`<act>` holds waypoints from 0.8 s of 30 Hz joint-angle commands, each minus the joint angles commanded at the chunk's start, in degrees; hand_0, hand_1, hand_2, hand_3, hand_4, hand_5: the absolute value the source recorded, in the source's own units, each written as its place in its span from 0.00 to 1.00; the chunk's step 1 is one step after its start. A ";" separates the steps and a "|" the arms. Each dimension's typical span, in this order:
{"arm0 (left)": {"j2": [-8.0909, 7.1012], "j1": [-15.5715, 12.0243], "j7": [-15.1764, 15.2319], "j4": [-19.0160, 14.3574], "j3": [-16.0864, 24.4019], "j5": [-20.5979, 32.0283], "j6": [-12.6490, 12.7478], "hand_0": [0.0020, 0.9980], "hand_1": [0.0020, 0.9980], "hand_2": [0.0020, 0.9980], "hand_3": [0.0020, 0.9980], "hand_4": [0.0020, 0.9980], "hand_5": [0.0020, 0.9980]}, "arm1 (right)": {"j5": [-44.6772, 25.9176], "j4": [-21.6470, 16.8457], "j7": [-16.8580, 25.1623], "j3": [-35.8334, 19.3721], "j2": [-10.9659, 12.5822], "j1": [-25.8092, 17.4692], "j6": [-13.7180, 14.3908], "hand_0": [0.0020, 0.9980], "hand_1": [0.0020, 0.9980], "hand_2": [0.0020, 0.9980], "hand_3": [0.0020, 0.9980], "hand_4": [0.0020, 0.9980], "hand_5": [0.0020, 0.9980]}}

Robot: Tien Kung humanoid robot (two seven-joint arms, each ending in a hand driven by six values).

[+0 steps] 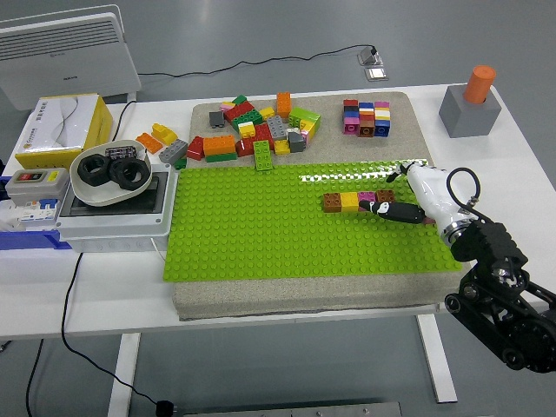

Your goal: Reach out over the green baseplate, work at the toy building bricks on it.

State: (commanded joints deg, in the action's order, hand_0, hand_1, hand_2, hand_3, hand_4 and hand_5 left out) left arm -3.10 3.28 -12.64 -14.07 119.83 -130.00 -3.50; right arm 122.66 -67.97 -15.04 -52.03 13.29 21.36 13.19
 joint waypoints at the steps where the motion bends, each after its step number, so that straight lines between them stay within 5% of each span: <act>1: 0.00 -0.01 0.00 0.01 0.00 0.00 0.00 0.69 0.50 0.55 0.63 0.66 0.70 | 0.03 0.06 -0.03 0.09 -0.01 -0.04 -0.06 0.77 0.83 0.84 0.62 1.00 0.86; 24: 0.03 -0.07 -0.12 0.19 -0.24 0.00 -0.16 0.69 0.50 0.55 0.63 0.66 0.71 | 0.19 3.90 -0.11 2.82 -0.98 0.21 -0.50 0.78 0.83 0.85 0.62 1.00 0.84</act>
State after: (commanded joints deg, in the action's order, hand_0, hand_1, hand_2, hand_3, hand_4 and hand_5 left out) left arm -3.06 3.21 -12.76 -13.89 119.59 -130.00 -3.66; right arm 122.85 -64.07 -15.15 -49.22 12.31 21.57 12.68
